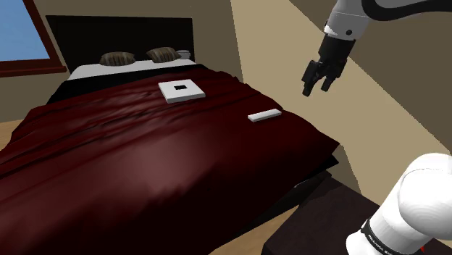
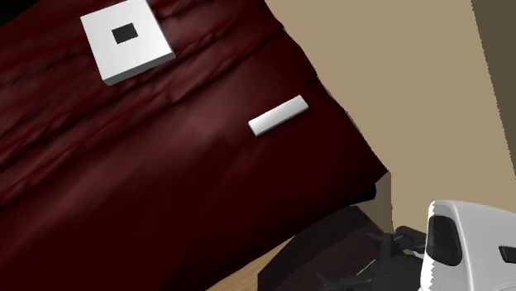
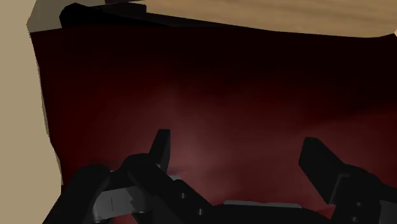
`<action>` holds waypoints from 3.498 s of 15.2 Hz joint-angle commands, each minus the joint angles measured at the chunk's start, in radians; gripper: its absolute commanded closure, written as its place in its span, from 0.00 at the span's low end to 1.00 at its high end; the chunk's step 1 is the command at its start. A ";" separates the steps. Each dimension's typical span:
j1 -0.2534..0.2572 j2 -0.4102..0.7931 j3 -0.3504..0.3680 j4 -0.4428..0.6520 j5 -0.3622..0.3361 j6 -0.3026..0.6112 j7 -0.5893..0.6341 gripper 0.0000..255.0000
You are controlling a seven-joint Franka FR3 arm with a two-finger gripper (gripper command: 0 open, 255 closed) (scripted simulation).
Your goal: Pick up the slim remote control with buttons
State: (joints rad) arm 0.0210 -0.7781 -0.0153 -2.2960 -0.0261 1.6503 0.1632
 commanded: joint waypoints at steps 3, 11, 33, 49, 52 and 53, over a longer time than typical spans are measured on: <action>0.010 0.024 -0.054 -0.017 -0.026 0.036 -0.102 0.00; 0.061 0.206 -0.262 -0.001 -0.100 0.184 -0.508 0.00; 0.080 1.144 -0.493 0.611 0.235 0.343 -1.642 0.00; 0.008 1.387 -0.417 0.794 0.297 0.380 -1.812 1.00; 0.008 1.386 -0.417 0.793 0.297 0.380 -1.812 1.00; 0.007 1.387 -0.417 0.794 0.297 0.380 -1.812 1.00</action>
State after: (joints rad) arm 0.0286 0.6073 -0.4326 -1.5009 0.2710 2.0304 -1.6494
